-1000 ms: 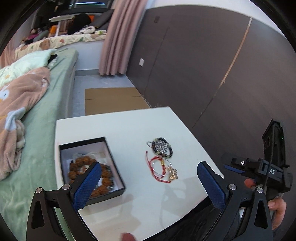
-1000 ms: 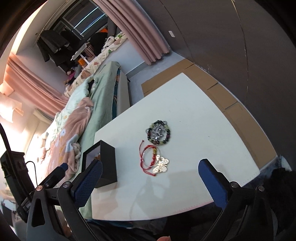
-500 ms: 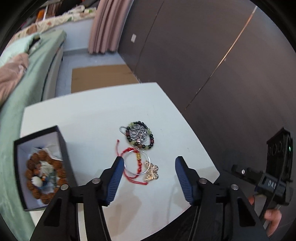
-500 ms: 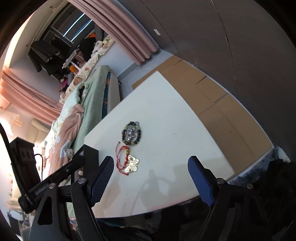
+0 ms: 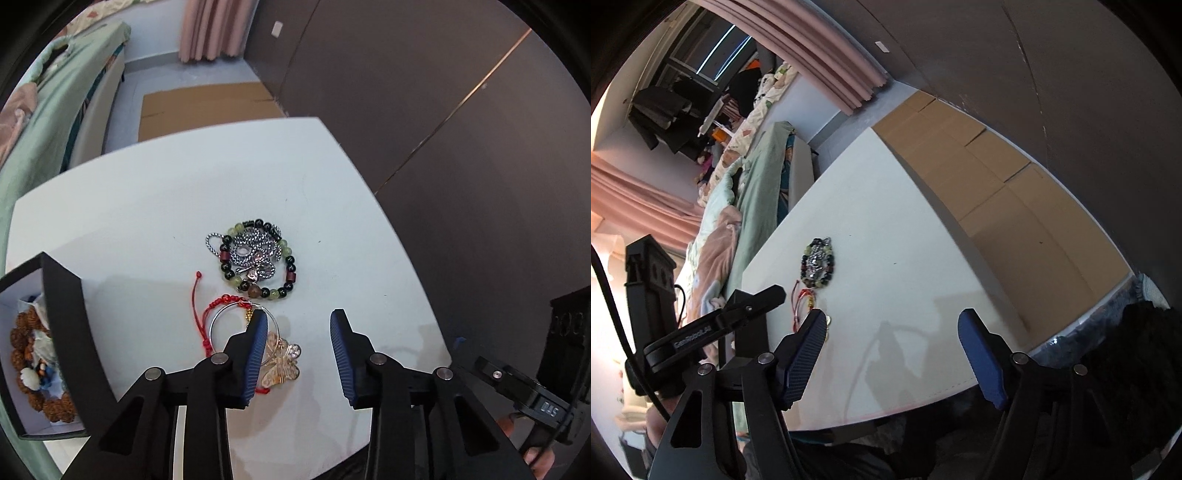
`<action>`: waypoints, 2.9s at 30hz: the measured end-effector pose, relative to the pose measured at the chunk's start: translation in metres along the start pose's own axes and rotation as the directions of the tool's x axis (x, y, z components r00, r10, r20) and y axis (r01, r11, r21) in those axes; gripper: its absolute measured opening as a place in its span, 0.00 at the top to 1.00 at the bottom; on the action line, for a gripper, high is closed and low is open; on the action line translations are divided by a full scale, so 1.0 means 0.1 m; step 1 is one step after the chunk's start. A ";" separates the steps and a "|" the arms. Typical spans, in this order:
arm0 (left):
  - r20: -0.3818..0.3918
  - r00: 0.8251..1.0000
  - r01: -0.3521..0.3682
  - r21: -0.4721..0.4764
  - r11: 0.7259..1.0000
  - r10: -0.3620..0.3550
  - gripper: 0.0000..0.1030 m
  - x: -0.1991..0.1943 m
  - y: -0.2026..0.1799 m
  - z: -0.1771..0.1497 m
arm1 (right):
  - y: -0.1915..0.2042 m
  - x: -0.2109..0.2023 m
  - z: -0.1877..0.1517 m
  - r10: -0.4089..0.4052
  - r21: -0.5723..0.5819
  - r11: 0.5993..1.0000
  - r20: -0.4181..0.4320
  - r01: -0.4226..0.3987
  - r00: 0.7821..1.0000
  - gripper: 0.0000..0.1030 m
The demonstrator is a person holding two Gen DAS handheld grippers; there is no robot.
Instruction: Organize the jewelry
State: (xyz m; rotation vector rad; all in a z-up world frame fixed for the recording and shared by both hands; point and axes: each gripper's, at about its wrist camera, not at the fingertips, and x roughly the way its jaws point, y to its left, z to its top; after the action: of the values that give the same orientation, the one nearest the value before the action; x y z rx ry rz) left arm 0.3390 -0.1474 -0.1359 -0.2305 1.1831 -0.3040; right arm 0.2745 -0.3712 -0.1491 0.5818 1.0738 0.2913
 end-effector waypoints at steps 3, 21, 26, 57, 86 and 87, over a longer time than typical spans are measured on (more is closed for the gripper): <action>-0.033 0.999 -0.019 -0.022 1.000 0.018 0.69 0.11 0.02 0.02 | -0.04 -0.01 0.03 0.002 0.004 1.000 -0.004 -0.002 1.000 0.27; -0.082 0.990 -0.119 -0.045 0.992 0.115 0.98 0.39 0.05 -0.03 | -0.20 0.04 0.07 0.007 0.049 0.999 -0.016 -0.006 1.000 0.27; -0.035 0.995 -0.094 -0.042 0.995 0.092 0.98 0.19 0.04 -0.08 | -0.09 0.07 0.06 0.015 0.022 1.000 -0.020 -0.015 1.000 0.27; 0.060 0.992 0.122 -0.151 0.981 -0.114 0.94 -0.50 0.64 -0.32 | 0.70 0.72 -0.13 -0.066 -0.025 0.998 -0.141 0.063 0.988 0.38; -0.008 0.953 -0.301 0.024 0.953 0.302 0.51 0.25 0.18 -0.31 | -0.01 0.30 0.05 -0.039 0.102 0.994 -0.049 0.043 0.998 0.36; -0.010 0.957 -0.289 0.016 0.957 0.290 0.51 0.24 0.20 -0.30 | 0.00 0.31 0.05 -0.036 0.099 0.994 -0.051 0.041 0.998 0.36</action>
State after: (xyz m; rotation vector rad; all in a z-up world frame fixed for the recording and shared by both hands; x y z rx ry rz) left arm 0.3220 -0.1375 -0.1744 -0.0400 1.2083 -0.0567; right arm 0.2932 -0.3571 -0.1705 0.6456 1.1509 0.2195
